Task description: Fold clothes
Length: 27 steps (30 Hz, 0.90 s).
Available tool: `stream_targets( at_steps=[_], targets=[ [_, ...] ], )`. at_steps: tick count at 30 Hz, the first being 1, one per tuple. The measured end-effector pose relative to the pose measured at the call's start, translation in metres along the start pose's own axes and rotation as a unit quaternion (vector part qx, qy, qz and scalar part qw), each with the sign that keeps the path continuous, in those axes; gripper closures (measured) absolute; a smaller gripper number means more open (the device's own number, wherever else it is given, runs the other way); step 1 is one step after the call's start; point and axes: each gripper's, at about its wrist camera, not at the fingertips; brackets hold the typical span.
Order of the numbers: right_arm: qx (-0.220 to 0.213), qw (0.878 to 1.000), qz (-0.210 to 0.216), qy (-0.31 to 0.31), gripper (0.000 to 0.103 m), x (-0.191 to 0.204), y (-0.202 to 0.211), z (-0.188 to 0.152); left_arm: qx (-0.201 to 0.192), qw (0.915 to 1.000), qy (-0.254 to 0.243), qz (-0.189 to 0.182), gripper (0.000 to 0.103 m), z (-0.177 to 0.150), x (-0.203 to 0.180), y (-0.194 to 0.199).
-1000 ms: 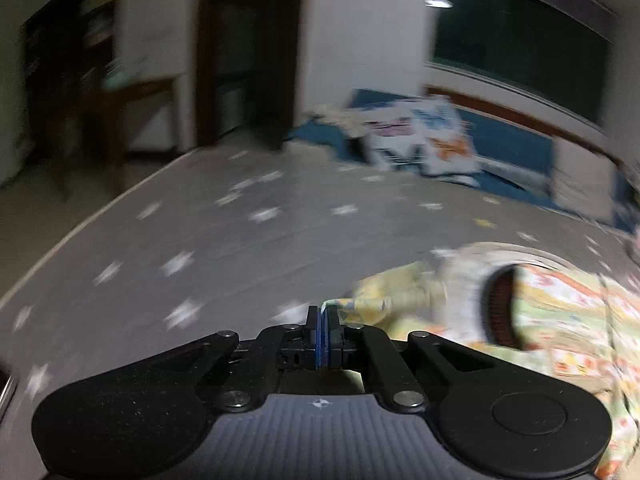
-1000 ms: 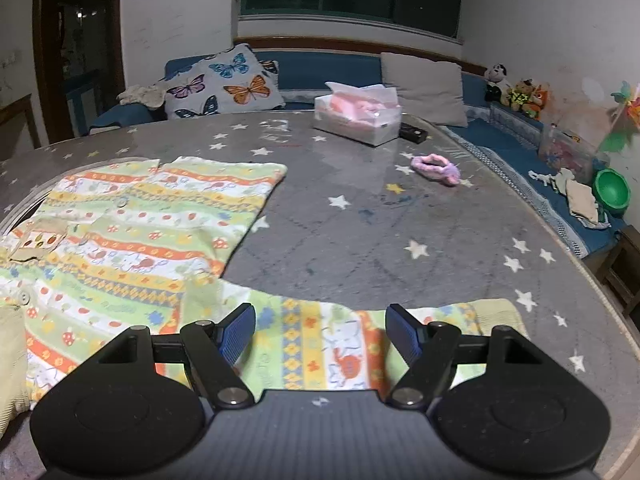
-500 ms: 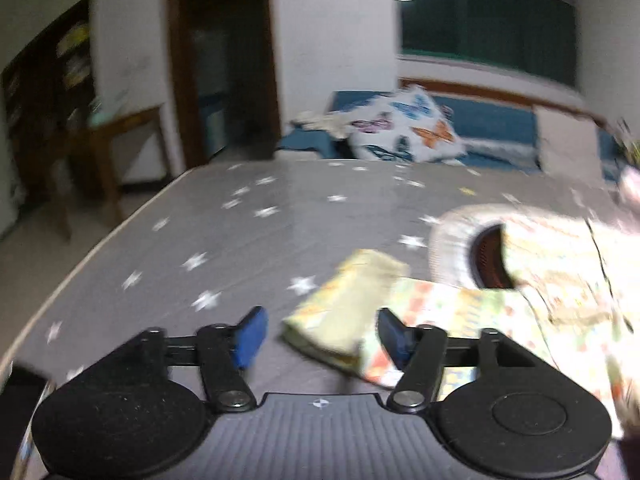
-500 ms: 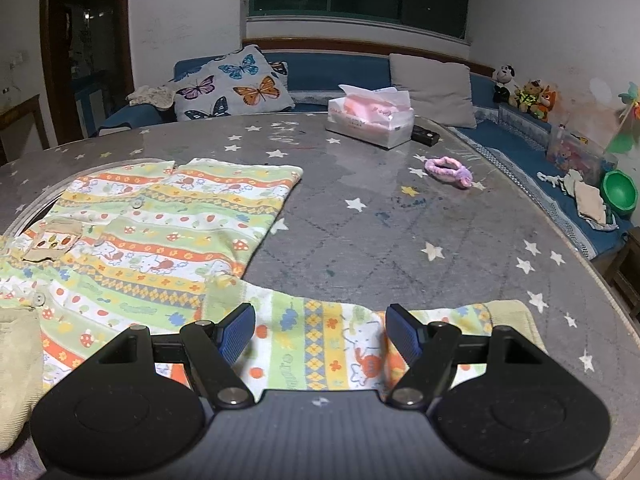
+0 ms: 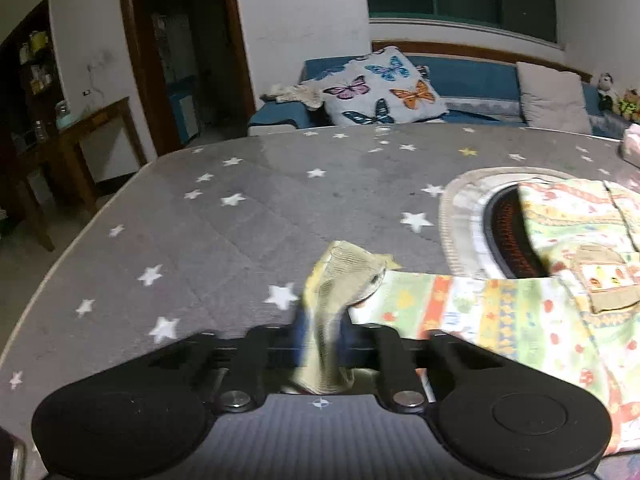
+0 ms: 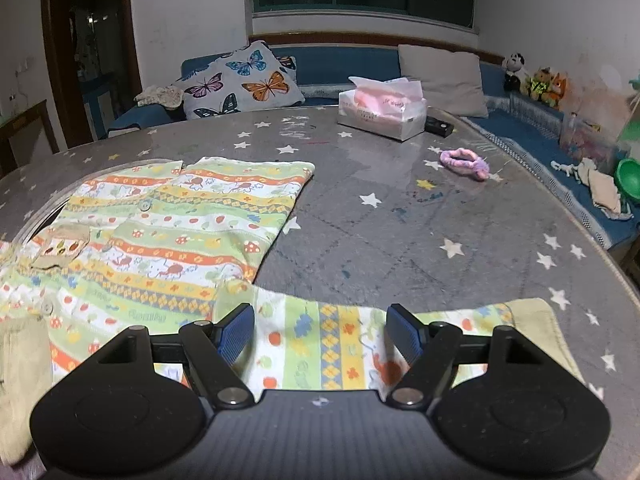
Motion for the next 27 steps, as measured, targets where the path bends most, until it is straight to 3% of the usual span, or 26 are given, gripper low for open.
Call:
stream_targets(
  at_steps=[9, 12, 15, 17, 19, 22, 25, 27],
  targets=[
    [0.0, 0.999, 0.036, 0.016, 0.028, 0.014, -0.022, 0.017, 0.022, 0.9962, 0.07, 0.046, 0.093, -0.025, 0.046, 0.045],
    [0.003, 0.998, 0.052, 0.021, 0.028, 0.02, -0.033, 0.024, 0.027, 0.9949, 0.057, 0.078, 0.092, -0.029, 0.06, 0.057],
    [0.005, 0.998, 0.065, 0.018, 0.029, 0.026, -0.045, 0.031, 0.034, 0.991, 0.067, 0.111, 0.08, -0.023, 0.077, 0.055],
    [0.007, 0.997, 0.071, 0.012, 0.03, 0.026, -0.05, 0.036, 0.033, 0.9867, 0.048, 0.152, 0.08, -0.016, 0.079, 0.053],
    [0.009, 0.997, 0.079, 0.003, 0.03, 0.027, -0.057, 0.043, 0.021, 0.9844, 0.044, 0.169, 0.07, -0.004, 0.08, 0.053],
    [0.013, 0.996, 0.084, -0.005, 0.03, 0.028, -0.066, 0.051, 0.005, 0.9917, 0.061, 0.113, 0.067, 0.015, 0.071, 0.053],
    [0.018, 0.996, 0.088, -0.012, 0.031, 0.028, -0.077, 0.057, -0.011, 0.9985, 0.039, 0.037, 0.055, 0.031, 0.039, 0.049],
    [0.024, 0.995, 0.096, -0.016, 0.031, 0.029, -0.084, 0.061, -0.011, 0.9993, 0.029, -0.02, 0.053, 0.039, 0.014, 0.041]
  ],
)
Point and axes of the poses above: each gripper's, at about its wrist camera, not at the fingertips, and y roughly against the way its jaws point, x to its left, z to its top, and after that the axes turned 10 degrees about -x, right-handed
